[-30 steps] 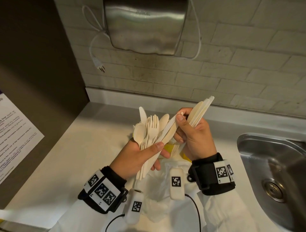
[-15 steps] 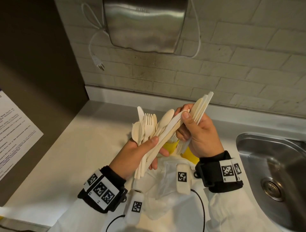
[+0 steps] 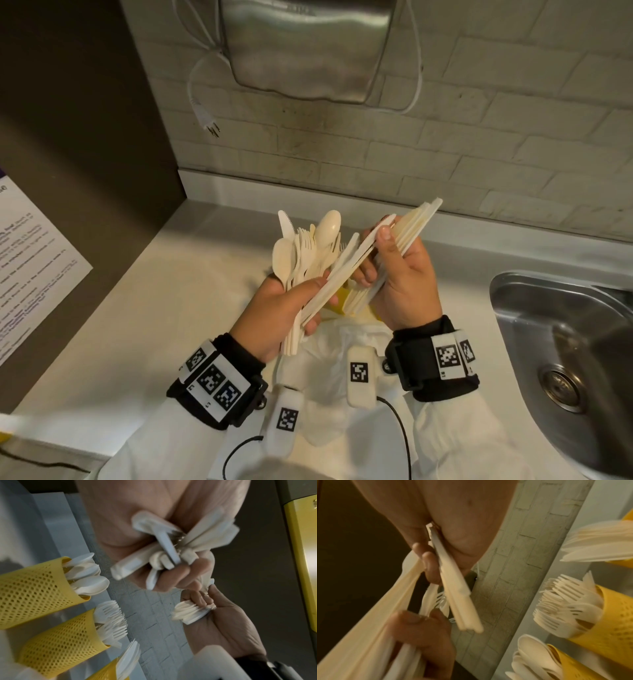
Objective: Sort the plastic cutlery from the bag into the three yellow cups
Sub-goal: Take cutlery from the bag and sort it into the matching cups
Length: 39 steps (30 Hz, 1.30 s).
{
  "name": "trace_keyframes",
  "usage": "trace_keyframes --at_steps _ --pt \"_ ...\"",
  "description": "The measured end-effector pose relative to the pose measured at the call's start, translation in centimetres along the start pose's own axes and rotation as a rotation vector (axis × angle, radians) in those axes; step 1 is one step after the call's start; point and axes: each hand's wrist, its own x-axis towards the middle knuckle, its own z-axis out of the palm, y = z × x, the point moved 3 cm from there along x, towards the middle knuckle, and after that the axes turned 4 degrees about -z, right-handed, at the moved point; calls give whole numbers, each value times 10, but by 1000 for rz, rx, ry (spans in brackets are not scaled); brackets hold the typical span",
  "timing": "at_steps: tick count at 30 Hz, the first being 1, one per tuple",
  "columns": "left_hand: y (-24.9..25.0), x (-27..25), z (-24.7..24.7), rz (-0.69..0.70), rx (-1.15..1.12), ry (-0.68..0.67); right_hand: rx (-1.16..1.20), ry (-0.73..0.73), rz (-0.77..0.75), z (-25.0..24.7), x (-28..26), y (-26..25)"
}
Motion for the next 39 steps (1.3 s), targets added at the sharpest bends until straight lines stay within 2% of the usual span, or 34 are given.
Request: trace_keyframes --at_steps 6,9,11,14,17,20,22,24,26,28,30,34,39 --pt "3 -1 1 21 28 16 -122 -4 23 0 -6 4" --pt "4 -3 2 45 73 24 -84 36 2 1 -4 6" --pt "5 -4 2 63 121 25 13 164 3 -3 -1 7" --pt "6 -6 3 85 163 11 299 371 69 -18 3 8" --pt "6 -8 3 94 185 -9 585 435 127 -32 5 10" --pt "9 -11 4 123 215 -8 703 461 146 -41 5 9" --pt "11 -11 5 154 240 -1 614 438 157 -39 3 4" --pt "13 -10 6 190 264 5 302 396 165 -32 -2 -3" --pt "15 -10 7 223 277 10 -86 260 183 -16 -10 -11" --pt "17 -11 9 251 295 32 -309 71 166 6 -17 -16" --pt "18 -12 10 265 324 55 -372 -4 135 15 -20 -15" --pt "17 -11 8 253 339 49 -371 191 83 1 -10 -8" --pt "16 -12 7 279 416 17 -290 256 83 -2 -6 2"
